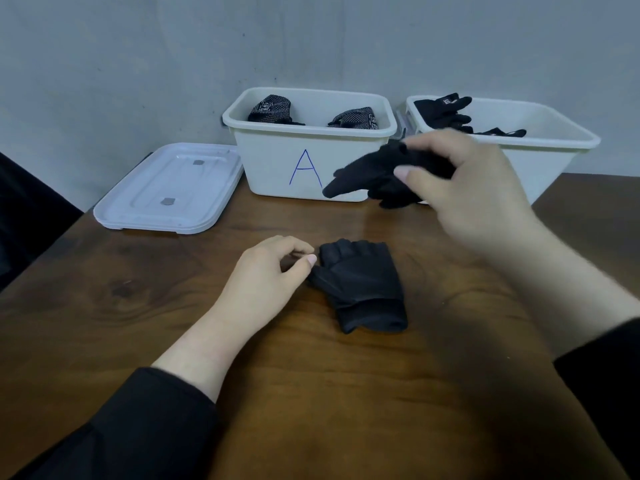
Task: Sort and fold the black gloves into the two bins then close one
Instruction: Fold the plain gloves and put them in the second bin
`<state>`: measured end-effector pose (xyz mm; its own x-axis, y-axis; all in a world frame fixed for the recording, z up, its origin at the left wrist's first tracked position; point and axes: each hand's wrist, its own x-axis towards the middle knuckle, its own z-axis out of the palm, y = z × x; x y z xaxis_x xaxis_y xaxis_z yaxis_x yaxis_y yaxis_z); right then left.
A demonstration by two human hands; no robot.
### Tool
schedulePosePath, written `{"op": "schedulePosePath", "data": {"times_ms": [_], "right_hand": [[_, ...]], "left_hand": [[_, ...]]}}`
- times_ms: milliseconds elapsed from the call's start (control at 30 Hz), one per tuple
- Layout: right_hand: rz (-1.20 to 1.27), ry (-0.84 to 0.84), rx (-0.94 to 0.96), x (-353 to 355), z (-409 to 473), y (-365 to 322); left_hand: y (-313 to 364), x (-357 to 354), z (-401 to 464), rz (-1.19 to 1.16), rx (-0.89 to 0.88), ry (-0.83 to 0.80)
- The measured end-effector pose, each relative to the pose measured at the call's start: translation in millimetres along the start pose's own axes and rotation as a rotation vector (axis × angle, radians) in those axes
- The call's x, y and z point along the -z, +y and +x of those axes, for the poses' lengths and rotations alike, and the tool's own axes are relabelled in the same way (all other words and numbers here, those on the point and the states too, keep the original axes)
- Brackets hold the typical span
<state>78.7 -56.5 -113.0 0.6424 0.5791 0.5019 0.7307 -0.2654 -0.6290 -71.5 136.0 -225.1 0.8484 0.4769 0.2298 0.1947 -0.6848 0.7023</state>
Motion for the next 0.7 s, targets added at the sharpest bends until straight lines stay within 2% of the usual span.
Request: {"op": "schedulePosePath", "data": {"times_ms": [67,133,233,500,700], "right_hand": [[-0.096,-0.058,0.114,-20,-28,10],[-0.208,-0.213,0.204,-41,-63,28],[-0.194,-0.362,0.093,-52,-96,43],[-0.244,-0.371,0.129,-52,-99,35],[-0.236,-0.439,0.115,-53,-102,41]], "left_hand": [[-2,-1,0,0.022,0.0,-0.068],[-4,-3,1,0.043,-0.009,-0.104],[-6,-3,3,0.026,0.006,-0.116],[-5,-3,4,0.057,0.024,-0.146],[-3,-13,4,0.196,-0.107,-0.104]]}}
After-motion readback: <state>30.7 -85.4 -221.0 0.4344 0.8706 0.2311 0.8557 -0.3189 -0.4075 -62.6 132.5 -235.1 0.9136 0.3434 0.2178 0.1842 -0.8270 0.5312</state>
